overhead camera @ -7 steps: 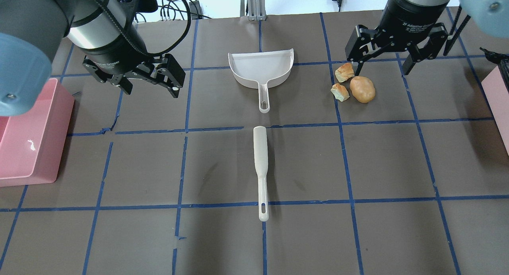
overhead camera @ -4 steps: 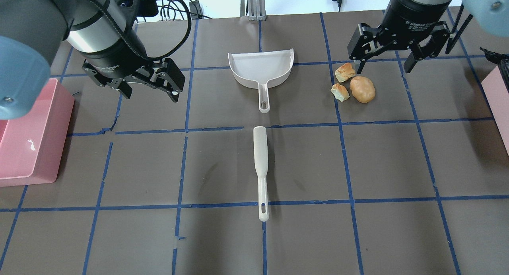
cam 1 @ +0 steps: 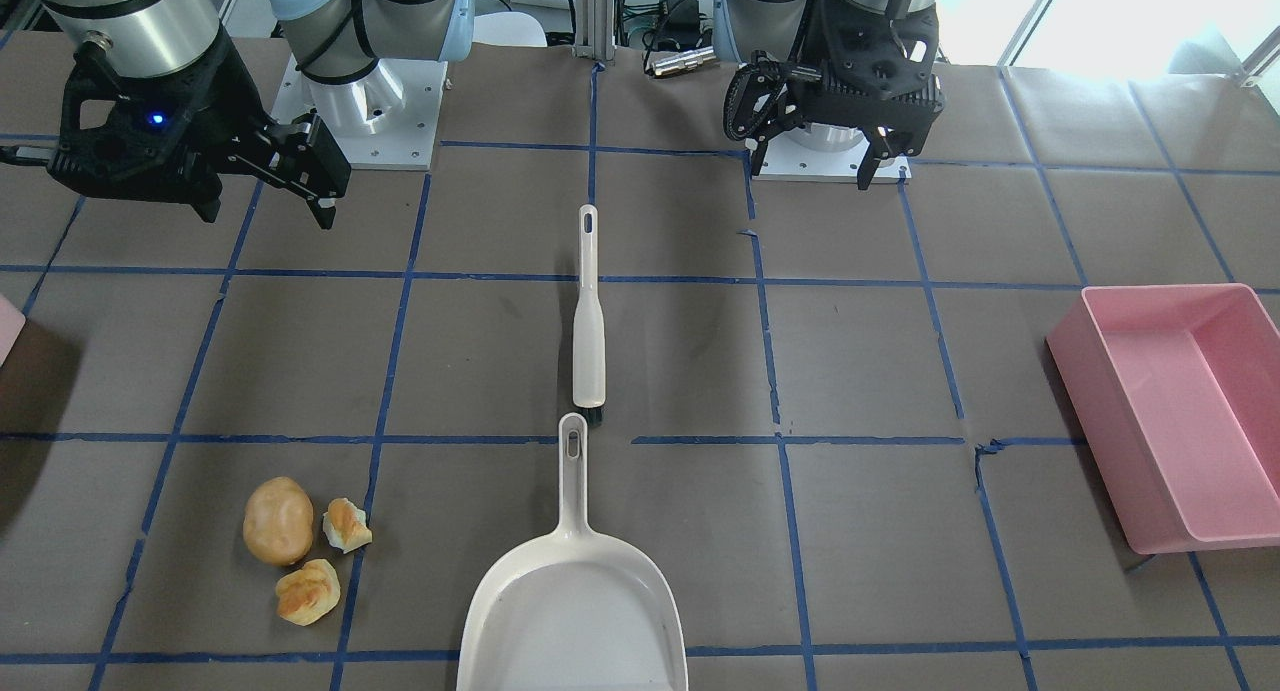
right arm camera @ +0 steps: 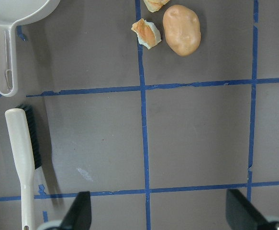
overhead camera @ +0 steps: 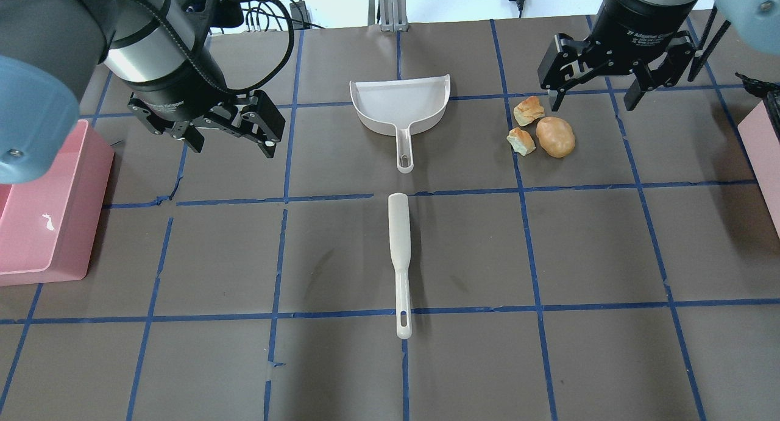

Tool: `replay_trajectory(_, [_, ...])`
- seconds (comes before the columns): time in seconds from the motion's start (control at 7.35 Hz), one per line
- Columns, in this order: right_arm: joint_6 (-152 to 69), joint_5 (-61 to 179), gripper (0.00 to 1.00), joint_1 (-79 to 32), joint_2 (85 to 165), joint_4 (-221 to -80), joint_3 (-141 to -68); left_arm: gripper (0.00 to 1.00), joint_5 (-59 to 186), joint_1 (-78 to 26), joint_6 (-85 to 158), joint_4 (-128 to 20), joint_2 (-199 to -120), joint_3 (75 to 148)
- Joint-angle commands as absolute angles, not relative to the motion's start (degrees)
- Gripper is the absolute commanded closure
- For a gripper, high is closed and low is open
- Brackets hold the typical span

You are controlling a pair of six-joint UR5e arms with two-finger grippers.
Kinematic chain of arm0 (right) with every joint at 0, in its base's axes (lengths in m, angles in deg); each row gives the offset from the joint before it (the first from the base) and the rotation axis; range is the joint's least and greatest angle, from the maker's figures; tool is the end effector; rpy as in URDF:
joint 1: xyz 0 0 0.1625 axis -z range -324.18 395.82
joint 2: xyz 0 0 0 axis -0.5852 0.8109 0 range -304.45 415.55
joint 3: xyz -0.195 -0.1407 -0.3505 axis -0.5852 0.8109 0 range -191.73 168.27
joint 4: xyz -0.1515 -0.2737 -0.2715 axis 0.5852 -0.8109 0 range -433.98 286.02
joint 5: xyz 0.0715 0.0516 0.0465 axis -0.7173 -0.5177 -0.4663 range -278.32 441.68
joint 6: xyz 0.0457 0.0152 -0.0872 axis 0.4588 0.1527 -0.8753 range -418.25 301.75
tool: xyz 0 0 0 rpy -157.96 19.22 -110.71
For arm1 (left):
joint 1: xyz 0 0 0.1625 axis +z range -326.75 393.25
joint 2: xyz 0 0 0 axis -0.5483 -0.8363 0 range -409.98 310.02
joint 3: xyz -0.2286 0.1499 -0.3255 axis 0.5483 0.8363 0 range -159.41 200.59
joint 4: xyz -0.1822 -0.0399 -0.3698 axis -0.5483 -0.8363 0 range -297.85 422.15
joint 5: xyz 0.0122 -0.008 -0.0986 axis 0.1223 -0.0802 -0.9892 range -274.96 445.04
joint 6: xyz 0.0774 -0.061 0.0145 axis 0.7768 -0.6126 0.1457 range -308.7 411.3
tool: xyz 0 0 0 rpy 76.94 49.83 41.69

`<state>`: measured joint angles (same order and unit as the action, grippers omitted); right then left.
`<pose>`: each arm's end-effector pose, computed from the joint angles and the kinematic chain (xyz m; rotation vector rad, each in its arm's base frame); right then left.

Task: Sweep and dump trash in nearest bin

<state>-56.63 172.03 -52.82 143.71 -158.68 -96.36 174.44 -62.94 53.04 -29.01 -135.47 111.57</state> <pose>0.1207 -0.5046 0.5089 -0.0814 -3.1341 -0.0481 -0.1833 -0.4445 0.5149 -0.2167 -3.1213 0.0637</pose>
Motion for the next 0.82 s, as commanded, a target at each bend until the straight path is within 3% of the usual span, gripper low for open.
replay_trajectory(0.0, [-56.66,171.94,0.0,-52.51,143.44,-158.88,-96.37,0.0,174.17,-63.25,51.84,-29.17,-136.19,111.55])
replay_trajectory(0.68, [-56.75,171.86,0.0,-52.51,143.44,-158.97,-96.46,0.0,174.6,-63.25,51.74,-29.08,-135.76,111.47])
